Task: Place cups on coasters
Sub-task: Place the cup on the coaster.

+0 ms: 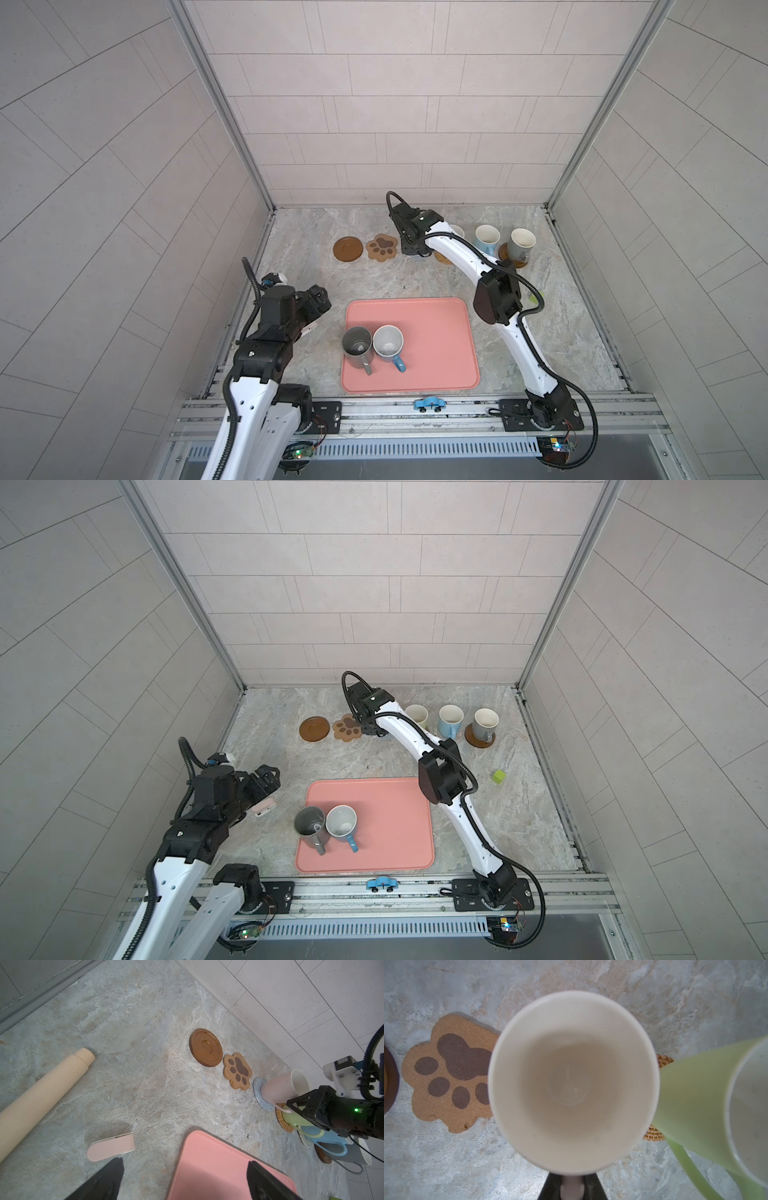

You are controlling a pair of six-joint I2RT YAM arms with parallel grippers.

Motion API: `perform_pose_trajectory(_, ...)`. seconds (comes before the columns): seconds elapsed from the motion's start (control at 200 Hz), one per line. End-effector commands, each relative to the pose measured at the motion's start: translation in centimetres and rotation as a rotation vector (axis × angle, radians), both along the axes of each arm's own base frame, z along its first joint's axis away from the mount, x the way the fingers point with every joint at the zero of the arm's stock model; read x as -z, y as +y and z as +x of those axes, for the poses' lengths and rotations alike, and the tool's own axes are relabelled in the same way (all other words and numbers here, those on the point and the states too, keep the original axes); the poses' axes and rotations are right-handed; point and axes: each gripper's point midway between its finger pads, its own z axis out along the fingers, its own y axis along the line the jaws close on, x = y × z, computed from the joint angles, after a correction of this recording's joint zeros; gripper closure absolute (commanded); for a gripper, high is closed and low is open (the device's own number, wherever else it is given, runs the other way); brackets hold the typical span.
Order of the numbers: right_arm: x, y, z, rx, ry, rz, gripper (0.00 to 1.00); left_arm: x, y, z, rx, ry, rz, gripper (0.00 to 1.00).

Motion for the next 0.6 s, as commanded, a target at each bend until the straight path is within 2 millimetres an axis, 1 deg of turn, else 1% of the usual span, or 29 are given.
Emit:
perform_pose_trajectory(0.0,-2.8,-0.2,0.0,0.021,-0.051,0.006,0.79,0.3,0.3,-0.4,-0.009,0.007,0.017,0.00)
perform_pose_trajectory(0.45,-3.8,-0.2,-0.3,0.016,-0.065,0.007,0.66,0.2,0.5,-0.9,-0.015,0.000,0.020,0.00)
perform_pose_trajectory(0.595,-4.6,-0.2,-0.5,0.012,-0.073,0.010,0.63,0.1,0.4,-0.9,-0.015,-0.001,0.019,0.00)
